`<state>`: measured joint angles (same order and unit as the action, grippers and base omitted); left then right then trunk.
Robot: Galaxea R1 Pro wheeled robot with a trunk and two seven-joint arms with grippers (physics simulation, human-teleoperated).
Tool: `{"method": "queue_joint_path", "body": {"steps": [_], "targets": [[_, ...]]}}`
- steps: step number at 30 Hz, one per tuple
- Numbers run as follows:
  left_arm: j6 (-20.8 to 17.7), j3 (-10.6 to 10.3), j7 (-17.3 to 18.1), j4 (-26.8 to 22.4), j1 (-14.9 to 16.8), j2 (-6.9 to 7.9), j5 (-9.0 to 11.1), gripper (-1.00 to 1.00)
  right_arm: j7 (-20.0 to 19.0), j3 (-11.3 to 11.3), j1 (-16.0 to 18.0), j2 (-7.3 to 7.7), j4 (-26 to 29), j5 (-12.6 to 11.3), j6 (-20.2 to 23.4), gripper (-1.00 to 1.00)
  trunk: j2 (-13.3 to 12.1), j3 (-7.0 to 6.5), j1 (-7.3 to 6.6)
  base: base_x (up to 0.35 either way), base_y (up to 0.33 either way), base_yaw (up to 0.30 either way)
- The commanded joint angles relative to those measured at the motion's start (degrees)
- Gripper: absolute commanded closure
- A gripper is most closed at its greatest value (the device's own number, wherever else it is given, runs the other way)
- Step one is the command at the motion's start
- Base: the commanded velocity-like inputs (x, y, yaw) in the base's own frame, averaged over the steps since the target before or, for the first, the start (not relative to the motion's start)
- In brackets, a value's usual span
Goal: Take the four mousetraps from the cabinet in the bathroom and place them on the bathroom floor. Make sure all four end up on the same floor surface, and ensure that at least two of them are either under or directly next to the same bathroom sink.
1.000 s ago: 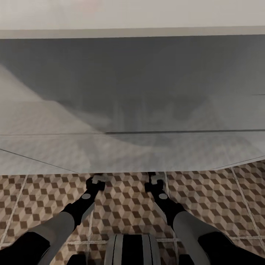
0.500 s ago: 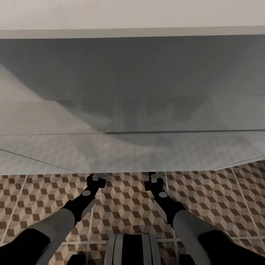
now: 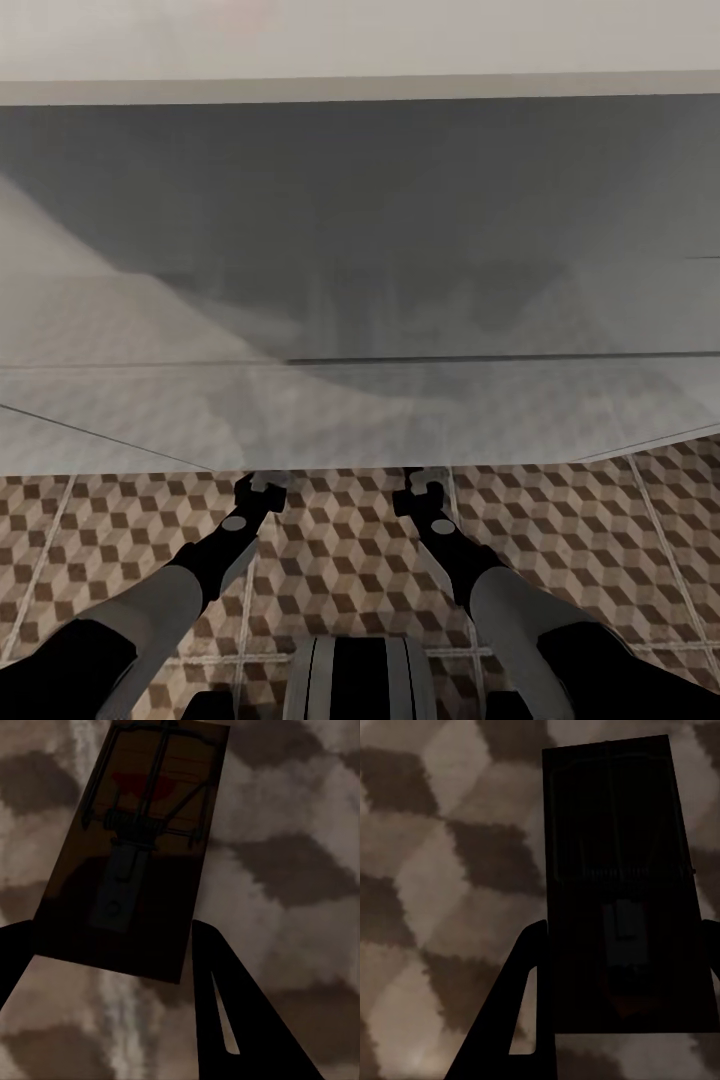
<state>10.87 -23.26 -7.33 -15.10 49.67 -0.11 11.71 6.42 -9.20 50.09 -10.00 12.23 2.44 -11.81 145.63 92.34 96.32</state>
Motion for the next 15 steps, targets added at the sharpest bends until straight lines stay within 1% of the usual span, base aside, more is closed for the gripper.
{"method": "queue_joint_path", "body": {"steps": [1, 10, 15], "targets": [[0.17, -0.47, -0.23, 0.13, 0.1, 0.02, 0.3, 1.0, 0.52, -0.33, 0.05, 0.0, -0.08, 0.23, -0.07, 1.0, 0.01, 0.03, -0.01, 0.0, 0.0, 0.0], [0.14, -0.47, -0.21, 0.44, 0.52, 0.02, 0.27, 1.0, 0.52, -0.3, 0.12, 0.0, -0.09, 0.2, -0.06, 1.0, 0.01, 0.03, -0.01, 0.0, 0.0, 0.0], [0.12, -0.43, -0.19, 0.43, 0.58, 0.02, 0.26, 1.0, 0.52, -0.3, 0.9, 0.0, -0.1, 0.2, -0.05, 1.0, 0.01, 0.03, -0.01, 0.0, 0.0, 0.0]]}}
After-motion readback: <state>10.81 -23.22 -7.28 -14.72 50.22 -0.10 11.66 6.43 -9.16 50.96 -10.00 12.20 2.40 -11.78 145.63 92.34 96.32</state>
